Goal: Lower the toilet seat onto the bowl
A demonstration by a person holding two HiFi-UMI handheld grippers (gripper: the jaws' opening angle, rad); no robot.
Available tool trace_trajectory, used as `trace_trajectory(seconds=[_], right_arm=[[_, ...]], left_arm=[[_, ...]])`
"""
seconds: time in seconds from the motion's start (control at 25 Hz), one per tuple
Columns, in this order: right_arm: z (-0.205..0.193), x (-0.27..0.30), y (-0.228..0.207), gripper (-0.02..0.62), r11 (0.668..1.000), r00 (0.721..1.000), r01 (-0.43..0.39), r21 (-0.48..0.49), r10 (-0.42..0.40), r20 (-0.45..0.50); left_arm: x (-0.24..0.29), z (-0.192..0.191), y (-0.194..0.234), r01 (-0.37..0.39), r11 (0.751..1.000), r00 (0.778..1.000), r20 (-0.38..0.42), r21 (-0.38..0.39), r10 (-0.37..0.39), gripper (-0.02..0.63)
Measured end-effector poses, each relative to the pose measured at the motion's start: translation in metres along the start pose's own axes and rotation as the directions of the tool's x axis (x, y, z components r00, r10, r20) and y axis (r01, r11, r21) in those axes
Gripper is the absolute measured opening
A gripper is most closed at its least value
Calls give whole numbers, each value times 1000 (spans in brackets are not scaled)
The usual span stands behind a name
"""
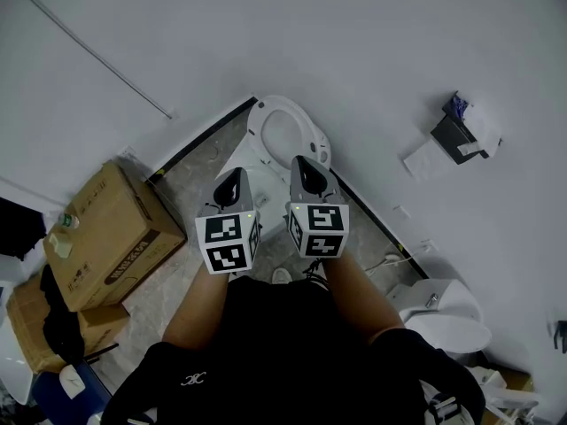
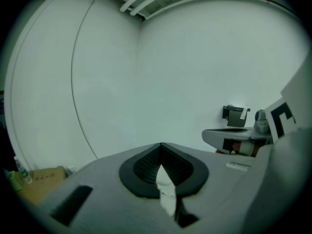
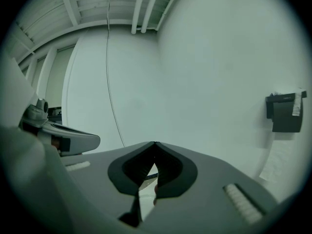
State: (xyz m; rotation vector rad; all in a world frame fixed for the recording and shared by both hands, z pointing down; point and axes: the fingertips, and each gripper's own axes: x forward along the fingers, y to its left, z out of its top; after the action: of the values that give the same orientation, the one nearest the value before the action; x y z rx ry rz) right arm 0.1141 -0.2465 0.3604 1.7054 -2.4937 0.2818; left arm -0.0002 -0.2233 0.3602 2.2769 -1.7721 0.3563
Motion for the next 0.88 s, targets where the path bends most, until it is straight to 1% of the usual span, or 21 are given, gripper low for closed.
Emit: trace_trajectory(seconds=[0.24,0.4,0.48,0.6,0.72,0.88], right_arm=[[-9,32,-19,11,999,1000,10,-44,-11,-16],[-22,56,-31,14,997,998,31,-76,-35,-58],[-29,70,-36,36,994,996,40,-104,-49,-78],[-40,96,-48,41,987,991,57,-147,-74,-108],[-59,121,-64,58,978,982,81,-192,-112,-155],[-93,152,-93,72,955,956,117,-273,-183,-229]], left_arm=[[24,-10,7,8,1000,999,-39,-31,-9,8],[36,-19,13,13,999,997,-72,-41,-16,8],[42,-21,18,17,999,997,-80,-46,-21,8],[50,-25,26,20,998,995,-93,-56,-25,8],[57,-34,34,22,997,993,-117,-71,-30,8],[65,-47,42,20,996,988,-149,-93,-34,8]])
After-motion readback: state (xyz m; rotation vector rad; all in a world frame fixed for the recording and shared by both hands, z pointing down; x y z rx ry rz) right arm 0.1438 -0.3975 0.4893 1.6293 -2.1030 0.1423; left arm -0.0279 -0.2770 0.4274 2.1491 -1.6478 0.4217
